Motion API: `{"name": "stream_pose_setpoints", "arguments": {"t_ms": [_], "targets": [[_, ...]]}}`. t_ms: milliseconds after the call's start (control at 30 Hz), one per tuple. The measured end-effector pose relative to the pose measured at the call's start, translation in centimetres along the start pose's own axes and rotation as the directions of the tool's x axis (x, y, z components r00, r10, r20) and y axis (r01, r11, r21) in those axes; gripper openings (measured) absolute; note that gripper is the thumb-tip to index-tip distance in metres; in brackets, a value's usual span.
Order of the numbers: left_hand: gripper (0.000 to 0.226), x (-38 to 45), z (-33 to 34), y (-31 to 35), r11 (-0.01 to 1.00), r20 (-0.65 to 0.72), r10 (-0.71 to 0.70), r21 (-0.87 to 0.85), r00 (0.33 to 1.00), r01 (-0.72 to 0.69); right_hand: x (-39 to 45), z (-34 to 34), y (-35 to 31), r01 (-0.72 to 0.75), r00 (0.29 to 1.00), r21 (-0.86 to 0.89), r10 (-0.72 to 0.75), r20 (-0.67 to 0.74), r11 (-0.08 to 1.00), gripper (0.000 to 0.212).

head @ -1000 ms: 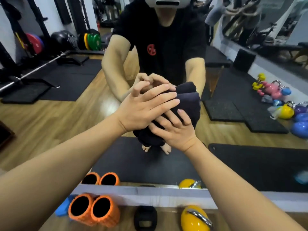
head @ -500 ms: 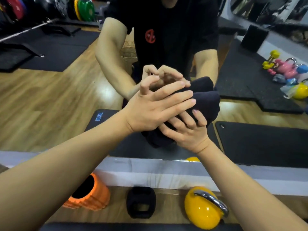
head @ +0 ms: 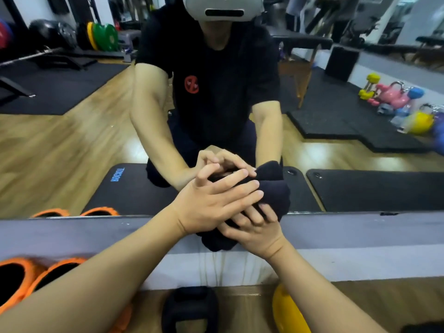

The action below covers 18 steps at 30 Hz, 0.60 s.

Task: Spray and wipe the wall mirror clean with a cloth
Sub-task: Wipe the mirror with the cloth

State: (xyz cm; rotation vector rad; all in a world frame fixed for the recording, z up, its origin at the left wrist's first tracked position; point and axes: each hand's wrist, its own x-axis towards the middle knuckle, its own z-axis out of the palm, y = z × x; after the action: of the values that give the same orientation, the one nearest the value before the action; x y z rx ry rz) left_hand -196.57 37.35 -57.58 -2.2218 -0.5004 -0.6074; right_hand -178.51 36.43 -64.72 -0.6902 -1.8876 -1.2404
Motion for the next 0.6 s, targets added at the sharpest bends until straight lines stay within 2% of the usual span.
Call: {"name": "stream_pose_setpoints", "arguments": {"t_ms": [100, 233, 333, 433, 500, 600], "targets": [[0.033, 1.0, -0.8, -0.1, 1.0, -0.109, 0.002, 0.02, 0.994, 0.001, 0.0, -0.5, 0.0, -0.007, 0.999, 0.016, 0.007, 0.043, 1.0, 0.025], [0.032, 1.2, -2.4, 0.8, 0.996, -0.117, -0.077, 0.028, 0.99, 0.081, 0.5, -1.6, 0.9, 0.001, 0.995, 0.053, -0.006, 0.098, 0.999, 0.026], [0.033, 0.9, -3.6, 2.1, 0.99, -0.062, -0.13, -0.055, 0.99, 0.127, 0.4, -2.9, 2.4, -0.009, 0.991, 0.023, 0.005, 0.136, 1.0, 0.021], [0.046, 1.4, -4.8, 3.3, 0.965, 0.034, -0.182, -0.185, 0.983, 0.185, 1.2, -4.9, 5.7, -0.194, 0.977, -0.074, 0.199, 0.072, 0.978, 0.018], [0.05, 2.9, -5.7, 3.4, 0.955, 0.041, -0.193, -0.22, 0.98, 0.197, 2.7, -6.7, 8.1, -0.346, 0.936, -0.108, 0.351, 0.03, 0.932, 0.02], [0.062, 7.3, -8.1, 2.7, 0.932, 0.008, -0.263, -0.256, 0.965, 0.257, 6.5, -8.7, 11.7, -0.525, 0.849, -0.127, 0.527, -0.017, 0.842, 0.04]]}}
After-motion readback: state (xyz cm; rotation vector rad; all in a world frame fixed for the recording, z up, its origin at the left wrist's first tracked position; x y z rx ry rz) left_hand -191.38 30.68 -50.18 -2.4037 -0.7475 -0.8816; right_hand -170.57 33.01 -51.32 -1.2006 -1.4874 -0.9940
